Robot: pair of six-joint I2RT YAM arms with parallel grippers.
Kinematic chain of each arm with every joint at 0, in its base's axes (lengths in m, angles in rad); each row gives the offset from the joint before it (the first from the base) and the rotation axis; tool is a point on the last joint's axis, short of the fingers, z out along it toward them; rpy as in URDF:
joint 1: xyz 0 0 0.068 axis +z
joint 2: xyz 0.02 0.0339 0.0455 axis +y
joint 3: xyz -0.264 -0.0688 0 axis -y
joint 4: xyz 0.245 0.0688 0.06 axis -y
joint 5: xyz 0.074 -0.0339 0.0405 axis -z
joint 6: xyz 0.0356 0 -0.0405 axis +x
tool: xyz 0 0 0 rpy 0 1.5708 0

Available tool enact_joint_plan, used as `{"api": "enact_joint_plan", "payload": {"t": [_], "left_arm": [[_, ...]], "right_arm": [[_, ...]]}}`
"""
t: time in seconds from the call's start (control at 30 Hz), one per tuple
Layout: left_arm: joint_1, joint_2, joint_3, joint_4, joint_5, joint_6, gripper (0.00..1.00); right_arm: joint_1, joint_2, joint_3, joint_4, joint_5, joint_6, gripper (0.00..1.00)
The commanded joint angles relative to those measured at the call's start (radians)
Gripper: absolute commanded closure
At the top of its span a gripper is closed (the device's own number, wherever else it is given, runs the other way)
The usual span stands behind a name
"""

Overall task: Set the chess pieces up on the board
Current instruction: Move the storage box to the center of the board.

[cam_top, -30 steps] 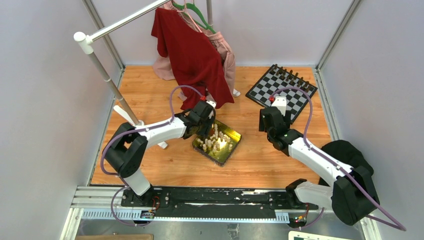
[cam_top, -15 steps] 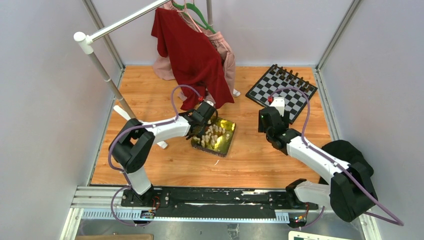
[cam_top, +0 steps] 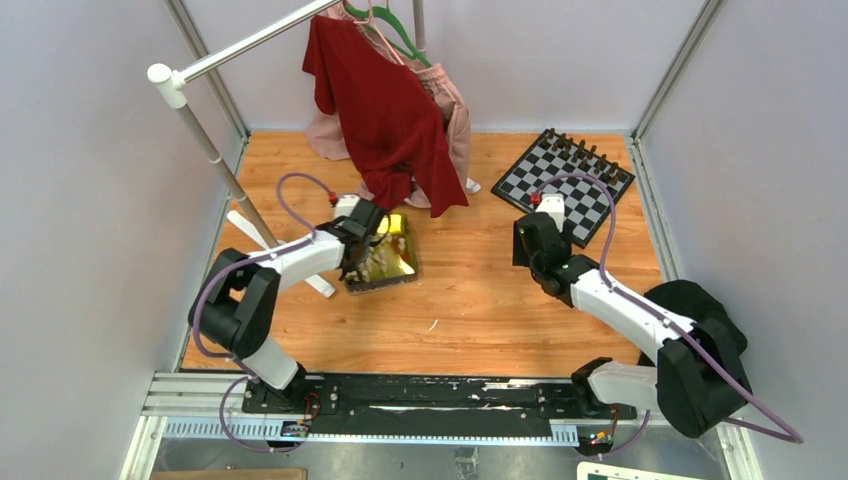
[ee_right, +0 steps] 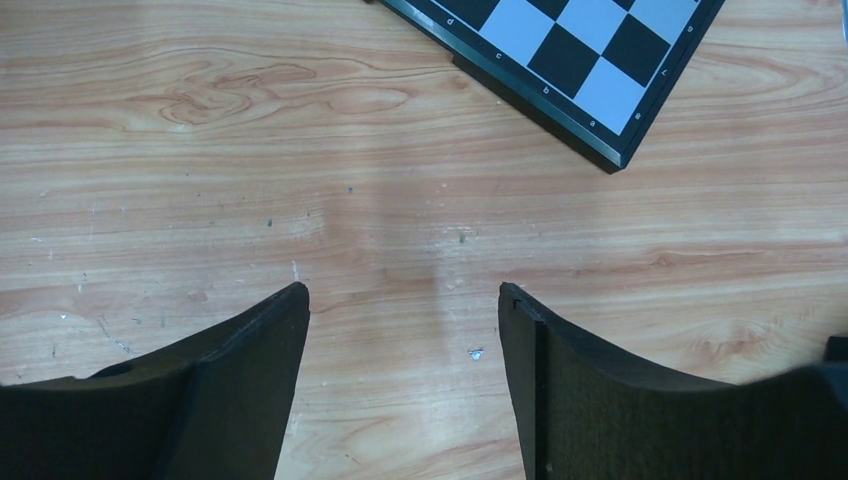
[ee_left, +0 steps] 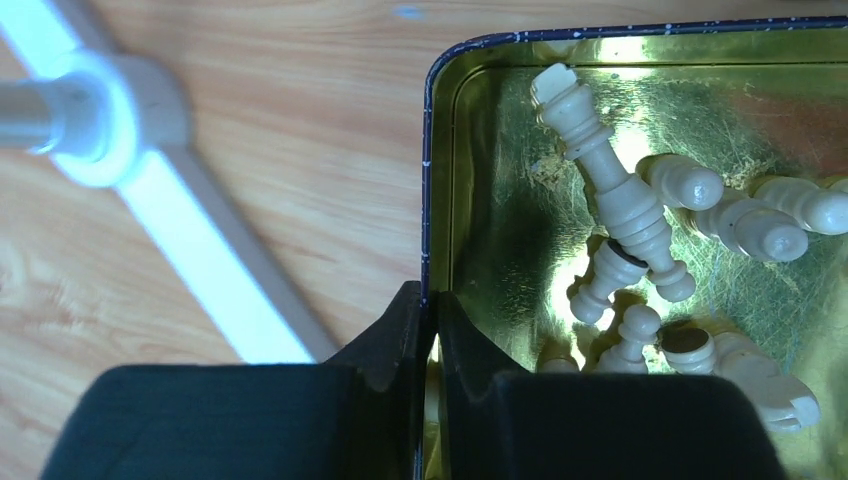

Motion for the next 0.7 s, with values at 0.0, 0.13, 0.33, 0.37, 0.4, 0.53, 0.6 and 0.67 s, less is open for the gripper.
{"api": "enact_joint_plan", "payload": {"t": [0.0, 0.13, 0.33, 0.37, 0.4, 0.53, 0.6, 0.67], "left_arm": [[0.111, -0.076, -0.065, 0.004, -0.064, -0.092, 1.00], [0.164, -0.100, -0.059, 0.026, -0.039, -0.141, 1.00], [0.214, -0.093, -0.049, 0.044, -0.005, -0.228, 1.00], [0.224, -0.093, -0.055, 0.056, 0.012, -0.246, 1.00], [0.234, -0.091, -0.062, 0.065, 0.026, -0.259, 1.00], [0.271, -0.089, -0.083, 0.094, 0.070, -0.294, 1.00], [0.287, -0.087, -0.085, 0.102, 0.085, -0.304, 1.00], [0.301, -0.083, -0.082, 0.104, 0.099, -0.320, 1.00]], "right_arm": [[-0.007, 0.024, 0.045, 0.003, 0.009, 0.019, 0.27], [-0.009, 0.067, 0.075, 0.007, 0.062, 0.006, 0.27], [-0.010, 0.177, 0.136, 0.011, 0.202, -0.053, 0.27], [-0.011, 0.205, 0.146, 0.013, 0.223, -0.065, 0.27], [-0.011, 0.225, 0.156, 0.017, 0.242, -0.082, 0.27], [-0.014, 0.320, 0.197, 0.055, 0.323, -0.159, 0.27], [-0.015, 0.372, 0.228, 0.079, 0.362, -0.207, 0.27], [-0.016, 0.422, 0.247, 0.127, 0.401, -0.265, 0.27]]}}
